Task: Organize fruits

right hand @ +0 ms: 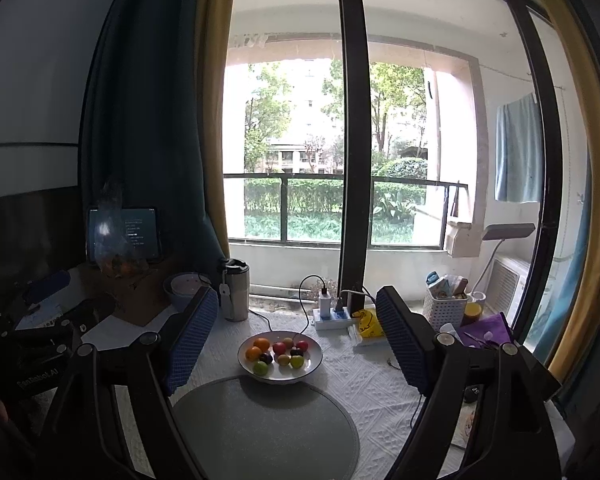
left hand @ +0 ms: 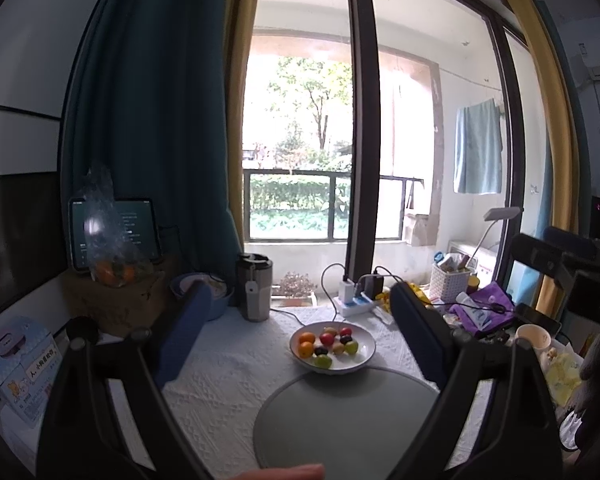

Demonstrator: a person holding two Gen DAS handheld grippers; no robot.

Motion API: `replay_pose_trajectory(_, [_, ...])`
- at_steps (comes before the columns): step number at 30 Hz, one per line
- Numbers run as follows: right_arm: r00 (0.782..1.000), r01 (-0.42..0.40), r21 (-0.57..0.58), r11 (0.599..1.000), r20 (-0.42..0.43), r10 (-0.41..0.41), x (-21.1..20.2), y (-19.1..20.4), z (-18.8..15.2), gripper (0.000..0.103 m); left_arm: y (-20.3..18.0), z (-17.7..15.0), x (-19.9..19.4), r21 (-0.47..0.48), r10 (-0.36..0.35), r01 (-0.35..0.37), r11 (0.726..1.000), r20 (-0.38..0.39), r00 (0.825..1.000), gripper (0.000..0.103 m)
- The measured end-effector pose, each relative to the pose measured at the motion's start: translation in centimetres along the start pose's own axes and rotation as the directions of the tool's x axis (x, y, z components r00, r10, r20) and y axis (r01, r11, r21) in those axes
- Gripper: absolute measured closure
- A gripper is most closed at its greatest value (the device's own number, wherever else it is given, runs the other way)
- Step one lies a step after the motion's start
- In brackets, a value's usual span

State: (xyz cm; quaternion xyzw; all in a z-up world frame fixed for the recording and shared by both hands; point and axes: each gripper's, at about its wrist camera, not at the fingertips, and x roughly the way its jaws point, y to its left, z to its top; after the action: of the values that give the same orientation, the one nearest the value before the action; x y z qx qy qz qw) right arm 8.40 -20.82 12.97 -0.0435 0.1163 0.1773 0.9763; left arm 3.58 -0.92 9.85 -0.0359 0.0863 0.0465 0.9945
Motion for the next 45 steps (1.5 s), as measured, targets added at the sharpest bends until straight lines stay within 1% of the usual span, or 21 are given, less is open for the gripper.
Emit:
replay_pose_trajectory(10, [1.000, 0.007, 0.003, 1.000, -0.006, -0.007, 0.06, -0.13, -0.02, 0.019, 0.56, -0.01, -0.01, -0.008, 0.012, -0.012, 1.000, 0.002, 1.000, 0.012])
replay_pose_trajectory(24, [1.000, 0.006, -0.001, 1.000, -0.014, -0.006, 0.18, -0.11, -0.14, 0.019, 0.64, -0.06, -0.32, -0.009, 0.006, -0.005, 1.000, 0.011, 1.000, 0.012])
replay_pose_trajectory(39, [0.999, 0.007, -0.008, 1.000, -0.036, -0.007, 0.56, -0.04, -0.32, 0.019, 0.41, -0.49, -0.22, -0.009, -0.009, 0.009, 1.000, -0.006, 1.000, 0.012])
replay_pose_trajectory(45, [0.999, 0.011, -0.012, 1.000, -0.033, -0.012, 0.32, 0.08, -0.20, 0.019, 0.60, -0.46, -0.53, -0.009, -0.012, 0.012, 1.000, 0.005, 1.000, 0.012])
